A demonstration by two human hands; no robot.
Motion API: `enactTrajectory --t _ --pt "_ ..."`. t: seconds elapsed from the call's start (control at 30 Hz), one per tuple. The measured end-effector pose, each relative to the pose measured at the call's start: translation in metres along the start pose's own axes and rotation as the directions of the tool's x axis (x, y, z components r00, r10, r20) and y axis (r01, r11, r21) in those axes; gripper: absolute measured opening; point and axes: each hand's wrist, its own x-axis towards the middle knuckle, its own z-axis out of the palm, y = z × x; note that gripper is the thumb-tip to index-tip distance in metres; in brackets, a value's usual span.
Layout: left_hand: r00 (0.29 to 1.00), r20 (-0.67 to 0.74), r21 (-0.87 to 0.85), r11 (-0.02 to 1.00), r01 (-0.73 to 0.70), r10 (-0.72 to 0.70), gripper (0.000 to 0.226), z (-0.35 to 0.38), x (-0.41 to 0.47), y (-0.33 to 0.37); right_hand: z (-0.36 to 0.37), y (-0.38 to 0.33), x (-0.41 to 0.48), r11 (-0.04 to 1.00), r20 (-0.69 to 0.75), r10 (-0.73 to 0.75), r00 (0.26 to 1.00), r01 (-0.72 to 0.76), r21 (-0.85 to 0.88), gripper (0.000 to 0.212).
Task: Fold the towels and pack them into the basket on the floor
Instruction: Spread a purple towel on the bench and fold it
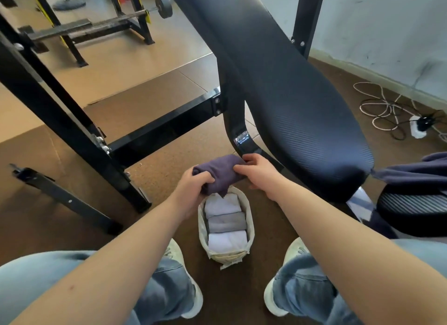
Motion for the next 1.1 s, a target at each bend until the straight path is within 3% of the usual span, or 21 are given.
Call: enactTrajectory --t 0.07,0.17,0.37,0.43,0.5,0.6,0.67,0.77,0.87,0.93,1.0,1.03,1.1 --pt "0.994 0.085 -0.147 0.986 0.084 -0.072 0.025 -0.005 0.001 0.000 -0.003 0.010 0.010 0.992 0.089 0.054 0.995 -0.064 0.107 0.074" --pt "0.973 0.136 -0.208 0.955 0.212 -0.187 0.028 -0.016 0.011 -0.005 -0.007 0.023 0.022 0.925 0.270 0.096 0.958 -0.186 0.332 0.073" --pt "0.930 -0.002 -0.161 0.918 0.363 -0.368 0.029 -0.032 0.051 -0.039 -0.001 0.040 0.043 0.908 0.306 0.149 0.940 -0.253 0.335 0.049" --pt "0.917 -0.085 -0.007 0.921 0.391 -0.390 0.015 -0.033 0.064 -0.050 0.000 0.045 0.048 0.933 0.293 0.159 0.943 -0.241 0.268 0.036" --pt "0.914 -0.161 0.200 0.895 0.399 -0.372 0.007 -0.035 0.074 -0.061 0.004 0.052 0.054 0.973 0.233 0.165 0.958 -0.197 0.123 0.035" --pt "0.921 -0.197 0.258 0.888 0.381 -0.337 0.010 -0.041 0.088 -0.078 0.015 0.064 0.068 0.983 0.149 0.181 0.972 -0.174 -0.063 0.036" --pt "0.920 -0.192 0.244 0.891 0.383 -0.343 0.013 -0.042 0.092 -0.084 0.020 0.070 0.076 0.975 0.125 0.218 0.968 -0.210 -0.078 0.033" --pt "0.934 -0.211 0.443 0.824 0.353 -0.287 0.016 -0.048 0.104 -0.094 0.020 0.078 0.086 0.977 0.144 0.209 0.967 -0.214 0.019 0.021" --pt "0.925 -0.248 0.371 0.854 0.366 -0.288 0.012 -0.052 0.115 -0.101 0.020 0.081 0.088 0.982 0.175 0.172 0.969 -0.184 0.053 0.012" --pt "0.916 -0.287 0.273 0.892 0.360 -0.281 0.015 -0.053 0.121 -0.105 0.028 0.081 0.093 0.980 0.178 0.175 0.968 -0.188 0.058 0.019" --pt "0.922 -0.308 0.295 0.898 0.326 -0.234 0.013 -0.056 0.125 -0.109 0.036 0.079 0.095 0.973 0.129 0.231 0.964 -0.228 -0.039 0.030" --pt "0.928 -0.311 0.319 0.897 0.305 -0.205 0.021 -0.058 0.127 -0.112 0.036 0.080 0.097 0.971 0.119 0.237 0.964 -0.232 -0.054 0.029" --pt "0.934 -0.300 0.299 0.910 0.287 -0.195 0.034 -0.062 0.131 -0.118 0.033 0.087 0.102 0.974 0.155 0.200 0.968 -0.213 0.074 0.017"
